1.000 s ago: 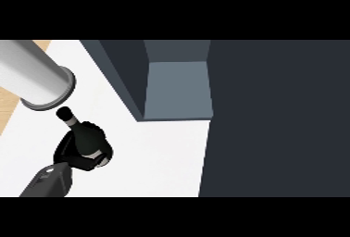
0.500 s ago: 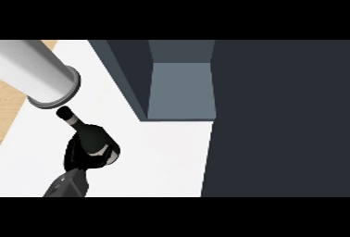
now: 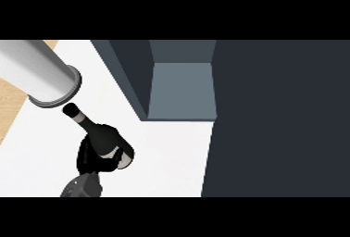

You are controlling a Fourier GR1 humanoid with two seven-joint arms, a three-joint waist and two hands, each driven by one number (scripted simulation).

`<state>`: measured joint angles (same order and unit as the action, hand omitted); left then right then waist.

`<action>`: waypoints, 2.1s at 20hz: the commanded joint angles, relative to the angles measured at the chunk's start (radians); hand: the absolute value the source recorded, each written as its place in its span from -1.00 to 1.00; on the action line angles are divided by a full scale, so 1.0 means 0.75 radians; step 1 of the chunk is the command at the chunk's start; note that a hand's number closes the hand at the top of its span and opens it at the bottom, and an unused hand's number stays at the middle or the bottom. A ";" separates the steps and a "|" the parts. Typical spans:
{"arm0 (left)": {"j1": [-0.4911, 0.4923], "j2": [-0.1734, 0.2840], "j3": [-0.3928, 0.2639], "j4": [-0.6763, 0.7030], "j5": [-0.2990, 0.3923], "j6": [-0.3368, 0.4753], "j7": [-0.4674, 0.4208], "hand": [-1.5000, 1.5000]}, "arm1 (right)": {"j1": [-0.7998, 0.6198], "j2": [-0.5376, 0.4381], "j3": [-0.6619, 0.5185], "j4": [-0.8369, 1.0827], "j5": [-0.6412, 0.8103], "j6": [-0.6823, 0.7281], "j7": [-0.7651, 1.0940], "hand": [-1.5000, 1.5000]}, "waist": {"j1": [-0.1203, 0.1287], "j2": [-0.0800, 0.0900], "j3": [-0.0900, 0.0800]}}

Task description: Pick up the wine, place it into the cabinet and close the cabinet

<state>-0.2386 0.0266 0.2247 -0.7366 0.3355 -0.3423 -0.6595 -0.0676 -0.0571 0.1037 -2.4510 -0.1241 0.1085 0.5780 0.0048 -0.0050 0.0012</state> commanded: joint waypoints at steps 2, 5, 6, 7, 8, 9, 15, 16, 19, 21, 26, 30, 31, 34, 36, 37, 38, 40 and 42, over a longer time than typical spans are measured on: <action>0.184 -0.034 -0.213 -0.352 0.076 0.069 0.137 1.00 | 0.018 0.011 -0.001 -0.018 -0.042 0.019 -0.030 -1.00 | 0.003 0.001 0.000; 0.220 -0.035 -0.501 -0.436 0.219 0.238 0.118 1.00 | -0.001 -0.019 -0.088 -0.055 -0.116 0.022 0.019 -1.00 | -0.007 0.000 -0.001; 0.234 -0.035 -0.429 -0.550 0.187 0.236 0.215 1.00 | -0.001 0.011 -0.034 -0.071 -0.079 -0.006 0.046 -1.00 | -0.002 0.002 -0.001; 0.232 -0.035 -0.423 -0.515 0.151 0.246 0.172 1.00 | 0.039 -0.031 -0.131 -0.002 -0.168 0.074 -0.038 -1.00 | -0.006 0.005 -0.001; 0.271 -0.035 -0.557 -0.637 0.206 0.395 0.231 1.00 | -0.034 -0.018 -0.108 -0.019 -0.134 0.023 0.028 -1.00 | -0.002 0.002 -0.001; 0.255 -0.035 -0.558 -0.649 0.209 0.383 0.285 1.00 | -0.050 -0.024 -0.082 -0.070 -0.123 0.012 0.088 -1.00 | -0.005 0.003 -0.001; 0.231 -0.035 -0.780 -0.730 0.325 0.659 0.257 1.00 | -0.044 -0.043 -0.135 -0.136 -0.183 0.009 0.141 -1.00 | -0.013 0.004 -0.002; 0.282 -0.035 -0.760 -0.647 0.333 0.567 0.215 1.00 | 0.039 0.019 -0.044 -0.049 -0.091 0.050 -0.024 -1.00 | -0.011 0.006 -0.002; 0.182 -0.035 -0.840 -0.632 0.432 0.727 0.200 1.00 | -0.093 -0.037 -0.137 -0.016 -0.161 0.025 0.088 -1.00 | -0.012 0.006 -0.002; 0.217 -0.035 -0.836 -0.718 0.426 0.759 0.281 1.00 | 0.035 -0.012 -0.133 -0.007 -0.154 0.084 -0.028 -1.00 | -0.011 0.006 -0.001; 0.017 -0.035 -0.915 -0.496 0.603 0.875 0.127 1.00 | -0.022 -0.009 -0.130 0.015 -0.141 0.059 0.004 -1.00 | -0.016 0.008 -0.002; -0.039 -0.035 -0.954 -0.372 0.650 0.855 0.057 1.00 | 0.044 -0.029 -0.152 -0.052 -0.187 0.095 0.011 -1.00 | -0.019 0.007 -0.002; 0.015 -0.035 -0.987 -0.379 0.653 0.833 0.015 1.00 | -0.054 0.043 -0.046 0.065 -0.011 0.014 -0.038 -1.00 | -0.012 0.007 -0.002; -0.106 -0.035 -0.945 -0.360 0.653 0.851 0.062 1.00 | 0.096 -0.013 -0.147 -0.021 -0.189 0.123 -0.052 -1.00 | -0.016 0.006 -0.001; -0.134 -0.035 -1.017 -0.198 0.778 0.822 -0.133 1.00 | 0.027 -0.023 -0.181 0.052 -0.196 0.119 -0.076 -1.00 | -0.020 0.008 -0.002; -0.139 -0.035 -1.021 -0.234 0.723 0.837 -0.082 1.00 | -0.073 -0.034 -0.187 0.096 -0.172 0.087 -0.042 -1.00 | -0.014 0.008 -0.002; -0.210 -0.035 -1.024 -0.170 0.803 0.836 -0.102 1.00 | -0.039 -0.013 -0.160 0.051 -0.174 0.065 -0.010 -1.00 | -0.020 0.008 -0.002; -0.262 -0.035 -1.008 -0.078 0.847 0.785 -0.144 1.00 | -0.026 -0.009 -0.155 0.057 -0.177 0.081 -0.038 -1.00 | -0.024 0.009 -0.002; -0.285 -0.035 -0.966 -0.111 0.810 0.807 -0.086 1.00 | -0.006 0.000 -0.100 -0.029 -0.113 0.044 0.024 -1.00 | -0.019 0.007 -0.002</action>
<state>-0.4017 0.0001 -0.5258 -0.8552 0.9296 0.2737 -0.7314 -0.0896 -0.0626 0.0101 -2.3978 -0.2122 0.1623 0.5567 -0.0106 0.0013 -0.0005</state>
